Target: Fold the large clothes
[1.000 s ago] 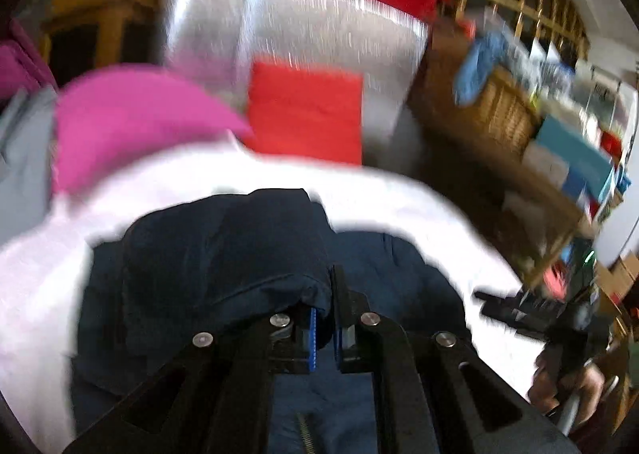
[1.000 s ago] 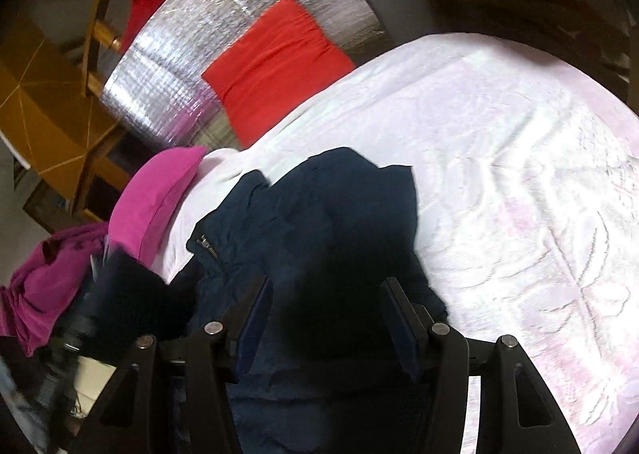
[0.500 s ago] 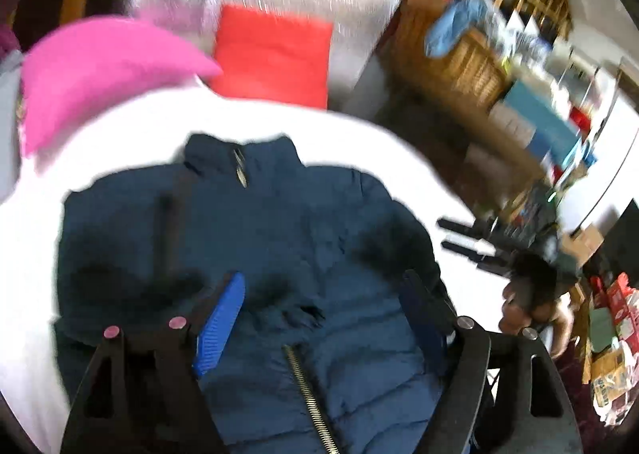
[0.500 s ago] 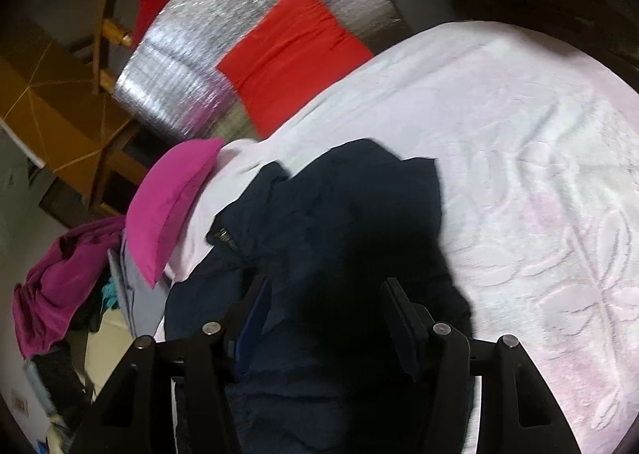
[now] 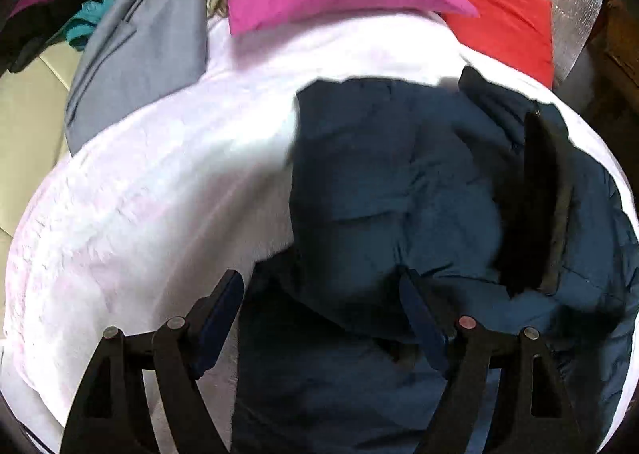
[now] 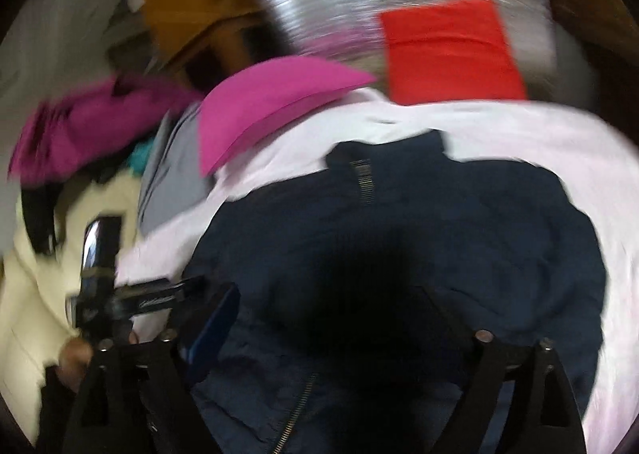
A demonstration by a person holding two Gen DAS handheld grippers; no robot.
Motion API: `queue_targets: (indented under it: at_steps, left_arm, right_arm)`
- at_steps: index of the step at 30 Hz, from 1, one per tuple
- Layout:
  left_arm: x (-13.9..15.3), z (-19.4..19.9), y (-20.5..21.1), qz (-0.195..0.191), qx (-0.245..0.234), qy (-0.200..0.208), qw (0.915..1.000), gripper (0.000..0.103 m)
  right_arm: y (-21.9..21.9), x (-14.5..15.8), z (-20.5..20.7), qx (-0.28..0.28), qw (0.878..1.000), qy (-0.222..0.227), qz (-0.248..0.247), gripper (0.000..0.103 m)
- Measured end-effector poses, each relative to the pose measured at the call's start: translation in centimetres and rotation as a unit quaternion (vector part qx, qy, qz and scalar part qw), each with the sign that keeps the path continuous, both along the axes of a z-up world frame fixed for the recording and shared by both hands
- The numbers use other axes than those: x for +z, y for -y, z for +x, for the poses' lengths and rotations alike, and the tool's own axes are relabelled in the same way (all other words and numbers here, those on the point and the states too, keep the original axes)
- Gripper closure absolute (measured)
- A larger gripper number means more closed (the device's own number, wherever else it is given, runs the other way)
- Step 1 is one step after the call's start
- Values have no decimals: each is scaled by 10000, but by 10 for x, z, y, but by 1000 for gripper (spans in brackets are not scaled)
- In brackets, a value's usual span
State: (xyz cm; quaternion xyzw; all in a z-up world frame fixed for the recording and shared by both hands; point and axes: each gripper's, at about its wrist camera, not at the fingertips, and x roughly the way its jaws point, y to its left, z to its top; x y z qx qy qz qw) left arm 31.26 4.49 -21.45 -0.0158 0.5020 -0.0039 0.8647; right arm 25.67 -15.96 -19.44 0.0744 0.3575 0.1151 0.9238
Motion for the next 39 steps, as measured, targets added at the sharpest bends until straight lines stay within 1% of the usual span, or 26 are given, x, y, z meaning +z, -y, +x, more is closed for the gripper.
queue_targets:
  at_steps: [2, 4, 5, 6, 7, 8, 9, 11, 12, 14, 15, 17, 19, 22, 25, 26, 27, 29, 30, 31, 33, 34, 35, 36, 38, 39]
  left_arm:
    - [1, -1, 5, 81, -80, 60, 9999, 22]
    - [-3, -5, -1, 87, -94, 64, 9999, 22]
    - [-4, -6, -1, 81, -89, 57, 9999, 22]
    - [-4, -4, -3, 82, -99, 56, 9999, 22]
    - [-6, -6, -6, 101, -121, 60, 9999, 22]
    - [-6, -7, -5, 133, -150, 67, 9998, 22]
    - [-12, -4, -8, 160, -175, 73, 9997, 22]
    - [-12, -4, -4, 219, -215, 101, 9995, 22]
    - [-12, -3, -3, 230, -228, 107, 9994, 22]
    - [-12, -4, -3, 218, -246, 97, 9994, 22]
    - [-12, -4, -4, 209, -256, 93, 9994, 22]
    - [-12, -5, -4, 197, -276, 88, 9994, 22]
    - [-10, -5, -4, 233, -281, 104, 9993, 22]
    - [-6, -7, 1, 360, -282, 243, 9987, 22]
    - [5, -12, 7, 281, -372, 539, 9975, 22]
    - [7, -14, 11, 259, -408, 617, 9969, 22]
    - [7, -13, 14, 274, -442, 632, 9966, 22]
    - [1, -11, 21, 389, -495, 547, 9965, 22]
    - [-2, -10, 23, 439, -489, 512, 9965, 22]
    - [-2, -10, 26, 457, -469, 529, 9964, 22]
    - [4, -11, 28, 406, -492, 664, 9958, 22]
    - [9, -13, 31, 408, -518, 796, 9946, 22]
    - [10, -14, 34, 453, -548, 878, 9936, 22]
    - [10, -14, 37, 522, -592, 910, 9927, 22]
    - [-3, -11, 48, 820, -767, 719, 9911, 22]
    - [-11, -9, 52, 934, -814, 619, 9904, 22]
  right_arm:
    - [-28, -14, 9, 23, 9971, -110, -749, 7]
    - [-40, -27, 17, -227, 9908, -195, -1317, 7]
    - [-39, -32, 20, -388, 9883, -216, -1462, 8]
    - [-33, -35, 25, -599, 9887, -212, -1354, 10]
    - [-25, -34, 26, -775, 9907, -191, -1106, 14]
    - [-11, -31, 24, -931, 9922, -161, -811, 22]
    - [10, -24, 19, -1190, 9926, -56, -246, 26]
    - [41, -16, 11, -1590, 9862, 14, 472, 26]
    - [67, -15, 5, -1855, 9775, -50, 1003, 26]
    - [103, -20, -5, -2133, 9605, -258, 1767, 26]
    - [122, -26, -12, -2271, 9490, -394, 2150, 26]
    - [149, -34, -27, -2425, 9303, -511, 2703, 25]
    - [165, -39, -36, -2428, 9192, -538, 3052, 24]
    - [169, -46, -28, -2269, 9194, -658, 3145, 24]
    - [166, -64, -16, -2225, 9147, -870, 3259, 24]
    - [164, -72, -9, -2196, 9121, -995, 3315, 28]
    - [161, -79, -5, -2177, 9100, -1079, 3361, 50]
    - [161, -79, -3, -2255, 9186, -1096, 3055, 77]
    - [158, -73, -5, -2350, 9259, -920, 2810, 82]
    - [153, -60, -10, -2391, 9378, -678, 2425, 84]
    - [139, -35, -19, -2385, 9565, -258, 1660, 86]
    - [131, -22, -28, -2373, 9630, -26, 1279, 86]
    - [124, -15, -35, -2368, 9665, 83, 983, 86]
    - [117, -15, -39, -2423, 9682, -18, 627, 86]
    - [112, -34, -31, -2516, 9658, -599, 208, 86]
    - [111, -48, -25, -2510, 9632, -964, 52, 81]
